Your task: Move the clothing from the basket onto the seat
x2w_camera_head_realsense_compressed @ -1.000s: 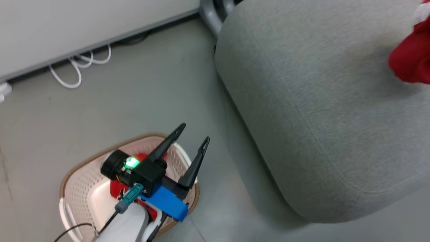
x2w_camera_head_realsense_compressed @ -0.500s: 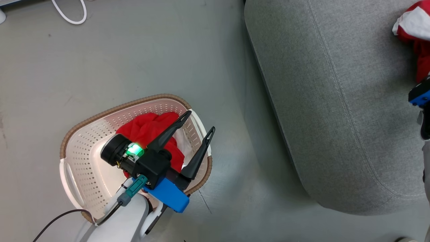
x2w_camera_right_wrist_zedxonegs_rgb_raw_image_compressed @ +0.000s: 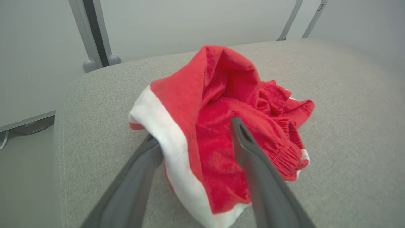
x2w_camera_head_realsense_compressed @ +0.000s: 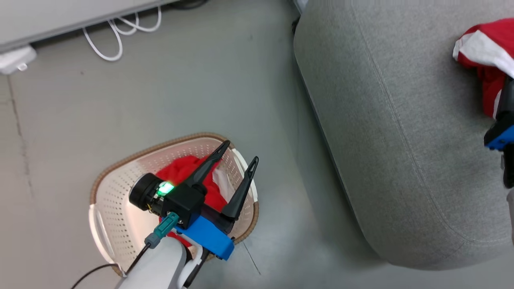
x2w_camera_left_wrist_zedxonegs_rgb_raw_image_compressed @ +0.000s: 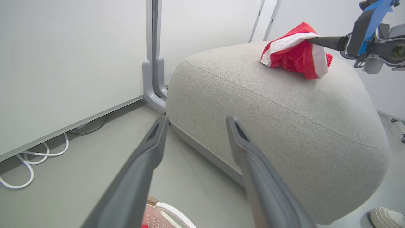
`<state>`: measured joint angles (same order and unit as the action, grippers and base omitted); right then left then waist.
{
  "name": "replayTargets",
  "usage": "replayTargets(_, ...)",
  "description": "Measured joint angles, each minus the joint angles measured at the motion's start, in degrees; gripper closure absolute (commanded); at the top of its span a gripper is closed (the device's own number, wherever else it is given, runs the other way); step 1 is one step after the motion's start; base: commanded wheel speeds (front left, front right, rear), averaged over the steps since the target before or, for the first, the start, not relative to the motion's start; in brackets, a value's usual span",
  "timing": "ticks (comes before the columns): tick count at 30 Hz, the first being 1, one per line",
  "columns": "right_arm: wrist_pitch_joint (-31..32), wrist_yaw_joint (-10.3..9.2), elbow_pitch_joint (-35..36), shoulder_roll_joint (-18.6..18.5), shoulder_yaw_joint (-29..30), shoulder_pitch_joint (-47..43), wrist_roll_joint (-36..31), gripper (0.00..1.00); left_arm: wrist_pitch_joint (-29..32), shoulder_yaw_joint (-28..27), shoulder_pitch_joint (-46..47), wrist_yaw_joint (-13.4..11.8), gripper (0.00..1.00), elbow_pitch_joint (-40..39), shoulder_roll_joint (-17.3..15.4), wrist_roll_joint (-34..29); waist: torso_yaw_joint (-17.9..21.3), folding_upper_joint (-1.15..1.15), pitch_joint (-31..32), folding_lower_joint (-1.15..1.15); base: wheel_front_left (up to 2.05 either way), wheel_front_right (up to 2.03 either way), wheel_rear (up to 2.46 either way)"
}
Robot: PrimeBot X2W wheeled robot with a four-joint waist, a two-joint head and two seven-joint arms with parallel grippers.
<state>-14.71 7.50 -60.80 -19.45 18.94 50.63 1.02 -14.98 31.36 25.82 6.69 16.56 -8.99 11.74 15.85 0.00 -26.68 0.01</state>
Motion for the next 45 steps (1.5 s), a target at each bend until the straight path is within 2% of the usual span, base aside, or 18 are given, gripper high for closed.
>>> replayTargets(5, -0.2, 0.0, 2.2, -1.5, -2.6, -3.5, -1.2, 0.0, -0.1, -2.3, -3.3, -0.5, 0.0, 0.0, 2.2, 1.2, -1.1, 0.0, 4.9, -0.01, 0.0, 0.0, 0.0)
replayTargets(13, 0.7, 0.0, 12.6, -0.8, -6.7, -13.5, -0.8, 0.0, -0.1, -9.2, -12.7, -2.0, 0.0, 0.2, 4.2, 2.2, -4.2, 0.0, 15.4, -0.02, 0.0, 0.0, 0.0)
replayTargets(21, 5.3, 0.0, 31.6, 2.3, -8.2, -29.3, 1.1, 0.0, -0.1, -16.0, -20.3, -2.8, 0.0, 0.3, 4.5, 1.7, -8.4, 0.0, 23.2, -0.03, 0.0, 0.0, 0.0)
replayTargets(27, 10.2, 0.01, 48.3, 6.7, -8.5, -41.8, 1.5, 0.0, -0.1, -20.7, -23.4, -3.5, 0.0, -0.4, 4.7, 1.6, -12.6, 0.0, 26.5, -0.02, 0.0, 0.0, 0.0)
replayTargets(31, 12.7, 0.0, 55.7, 9.6, -9.8, -47.5, 1.5, 0.0, -0.1, -23.2, -24.7, -3.6, 0.0, -0.7, 5.0, 1.4, -14.8, 0.0, 27.7, -0.02, 0.0, 0.0, 0.0)
replayTargets(37, 14.2, 0.0, 61.0, 12.1, -11.5, -51.7, 1.6, 0.0, -0.1, -25.6, -25.1, -3.5, 0.0, -0.7, 5.4, 1.1, -16.6, 0.0, 28.5, -0.01, 0.0, 0.0, 0.0)
replayTargets(45, 14.0, 0.0, 62.0, 13.9, -13.6, -53.4, 1.4, 0.0, -0.1, -27.2, -25.3, -3.0, 0.0, 0.3, 5.7, 0.2, -17.3, 0.0, 28.8, 0.0, 0.0, 0.0, 0.0)
